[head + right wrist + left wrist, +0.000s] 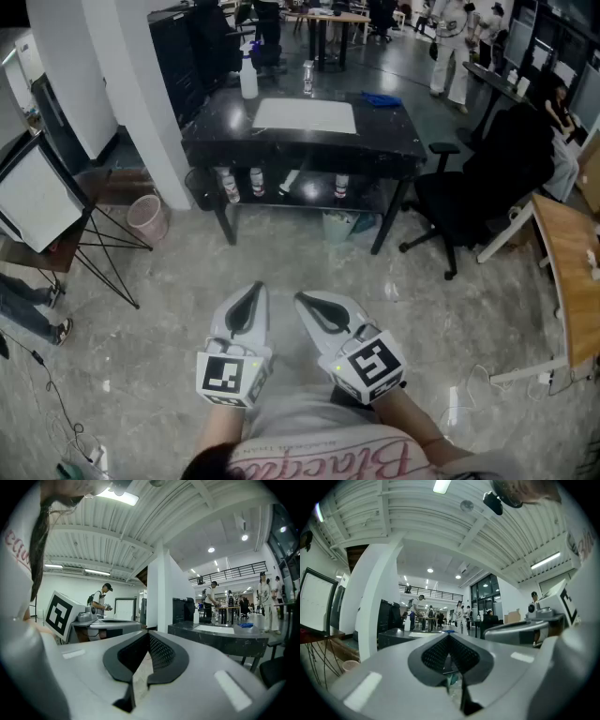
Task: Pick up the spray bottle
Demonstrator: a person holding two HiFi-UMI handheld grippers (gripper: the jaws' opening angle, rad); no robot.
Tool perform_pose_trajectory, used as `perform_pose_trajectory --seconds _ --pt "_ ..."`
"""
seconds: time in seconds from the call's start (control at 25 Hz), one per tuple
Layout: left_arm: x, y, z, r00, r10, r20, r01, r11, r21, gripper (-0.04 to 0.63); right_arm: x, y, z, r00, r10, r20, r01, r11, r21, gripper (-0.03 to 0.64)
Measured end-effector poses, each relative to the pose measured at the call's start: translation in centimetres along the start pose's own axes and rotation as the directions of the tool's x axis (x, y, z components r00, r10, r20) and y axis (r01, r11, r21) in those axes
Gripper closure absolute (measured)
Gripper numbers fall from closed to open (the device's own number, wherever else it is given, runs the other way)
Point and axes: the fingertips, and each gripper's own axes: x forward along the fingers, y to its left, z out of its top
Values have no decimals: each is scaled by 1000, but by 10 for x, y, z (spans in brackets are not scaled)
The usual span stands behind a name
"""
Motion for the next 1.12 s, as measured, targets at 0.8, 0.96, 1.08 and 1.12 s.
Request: perform_pose_trajectory --seconds 0.8,0.96,1.08,1.12 --pt "73 44 5 1000 -9 0 9 1000 -1 597 54 -52 13 1000 -9 6 9 1000 -22 615" --pt "108 69 7 1000 -1 9 1 1000 -18 597 83 -76 16 1000 -11 -4 11 999 -34 615" --pt "133 92 11 999 16 31 -15 1000 -27 597 107 -95 16 1000 -12 -18 12 999 -31 615" --pt "141 100 14 999 23 42 -22 999 -30 597 115 -101 16 1000 -12 -20 12 1000 -27 615"
